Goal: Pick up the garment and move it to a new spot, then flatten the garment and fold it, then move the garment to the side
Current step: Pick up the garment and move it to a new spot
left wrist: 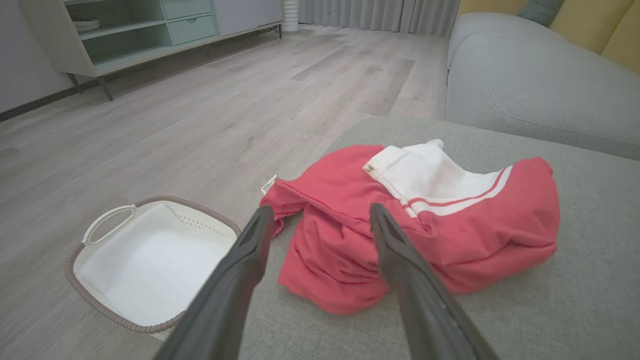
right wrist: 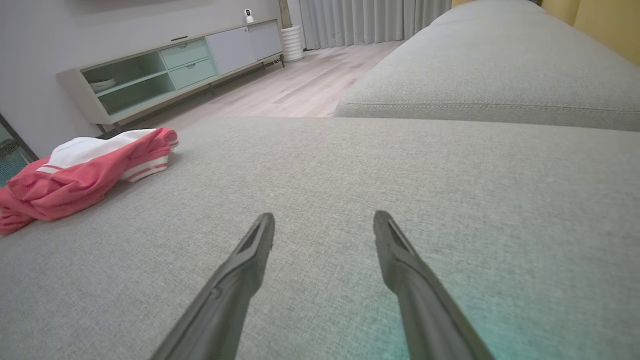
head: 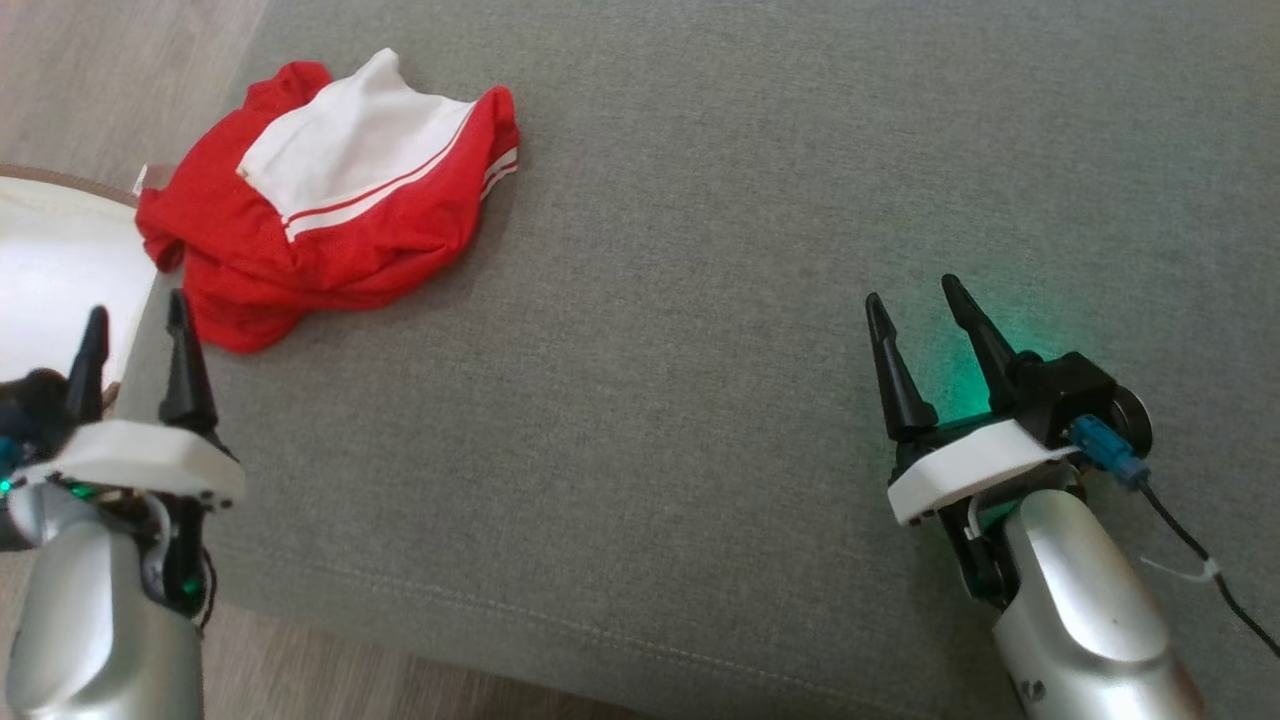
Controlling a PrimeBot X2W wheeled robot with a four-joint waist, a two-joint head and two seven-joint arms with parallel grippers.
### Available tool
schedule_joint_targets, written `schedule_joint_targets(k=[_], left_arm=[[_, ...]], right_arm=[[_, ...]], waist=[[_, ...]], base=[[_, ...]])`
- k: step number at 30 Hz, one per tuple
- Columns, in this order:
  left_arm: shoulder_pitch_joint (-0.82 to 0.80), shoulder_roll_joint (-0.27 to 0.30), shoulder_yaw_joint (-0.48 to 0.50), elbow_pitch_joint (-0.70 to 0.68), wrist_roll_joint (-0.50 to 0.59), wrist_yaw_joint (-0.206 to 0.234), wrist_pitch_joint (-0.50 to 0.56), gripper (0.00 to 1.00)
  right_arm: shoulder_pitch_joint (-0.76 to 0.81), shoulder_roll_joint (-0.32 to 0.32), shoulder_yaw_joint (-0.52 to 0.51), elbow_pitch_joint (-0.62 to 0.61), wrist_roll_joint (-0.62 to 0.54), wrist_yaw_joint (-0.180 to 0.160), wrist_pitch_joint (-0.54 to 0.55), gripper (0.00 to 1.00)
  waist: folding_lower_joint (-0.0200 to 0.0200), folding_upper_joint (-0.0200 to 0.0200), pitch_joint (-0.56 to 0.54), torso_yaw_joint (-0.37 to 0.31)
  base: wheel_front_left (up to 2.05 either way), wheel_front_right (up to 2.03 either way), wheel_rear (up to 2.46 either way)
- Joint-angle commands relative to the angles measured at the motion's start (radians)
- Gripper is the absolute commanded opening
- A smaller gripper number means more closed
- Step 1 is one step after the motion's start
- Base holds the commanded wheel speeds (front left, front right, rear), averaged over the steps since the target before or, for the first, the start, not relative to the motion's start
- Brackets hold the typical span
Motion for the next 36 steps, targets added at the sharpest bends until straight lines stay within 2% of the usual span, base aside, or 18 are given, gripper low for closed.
schedule_joint_targets(k=[1, 10, 16, 26, 27, 28, 29, 36], left_arm=[[-0.029, 0.046, 0.039, -0.021, 0.012, 0.002, -0.005, 1.00], [-0.165, 0.099, 0.029, 0.142, -0.007, -0.011, -0.005, 1.00], [-0.275, 0.152, -0.003, 0.318, -0.041, -0.015, -0.002, 1.00], [-0.383, 0.202, -0.068, 0.509, -0.136, -0.016, 0.083, 1.00], [-0.389, 0.204, -0.073, 0.520, -0.141, -0.016, 0.090, 0.79], [-0.393, 0.206, -0.079, 0.528, -0.145, -0.016, 0.092, 0.11], [-0.395, 0.207, -0.084, 0.535, -0.149, -0.016, 0.090, 0.00], [-0.432, 0.220, -0.148, 0.503, -0.149, -0.016, 0.046, 0.00]], right_arm=[[-0.016, 0.007, 0.024, -0.030, -0.002, 0.003, -0.006, 1.00], [-0.040, 0.007, 0.018, -0.047, -0.017, 0.003, -0.006, 1.00], [-0.067, 0.007, 0.016, -0.068, -0.025, 0.003, -0.006, 1.00], [-0.078, 0.007, -0.008, -0.090, -0.032, 0.003, -0.006, 1.00], [-0.078, 0.007, -0.010, -0.091, -0.031, 0.003, -0.006, 1.00], [-0.079, 0.007, -0.013, -0.092, -0.026, 0.003, -0.006, 1.00], [-0.080, 0.007, -0.015, -0.094, -0.021, 0.003, -0.006, 1.00], [-0.077, 0.007, -0.025, -0.091, 0.013, 0.003, -0.006, 1.00]], waist=[[0.0000, 0.0000, 0.001, -0.004], [0.0000, 0.0000, 0.043, -0.059], [0.0000, 0.0000, 0.082, -0.107], [0.0000, 0.0000, 0.125, -0.167], [0.0000, 0.0000, 0.126, -0.170], [0.0000, 0.0000, 0.126, -0.174], [0.0000, 0.0000, 0.123, -0.178], [0.0000, 0.0000, 0.071, -0.200]], base=[[0.00, 0.00, 0.00], [0.00, 0.00, 0.00], [0.00, 0.00, 0.00], [0.00, 0.00, 0.00], [0.00, 0.00, 0.00], [0.00, 0.00, 0.00], [0.00, 0.00, 0.00], [0.00, 0.00, 0.00]])
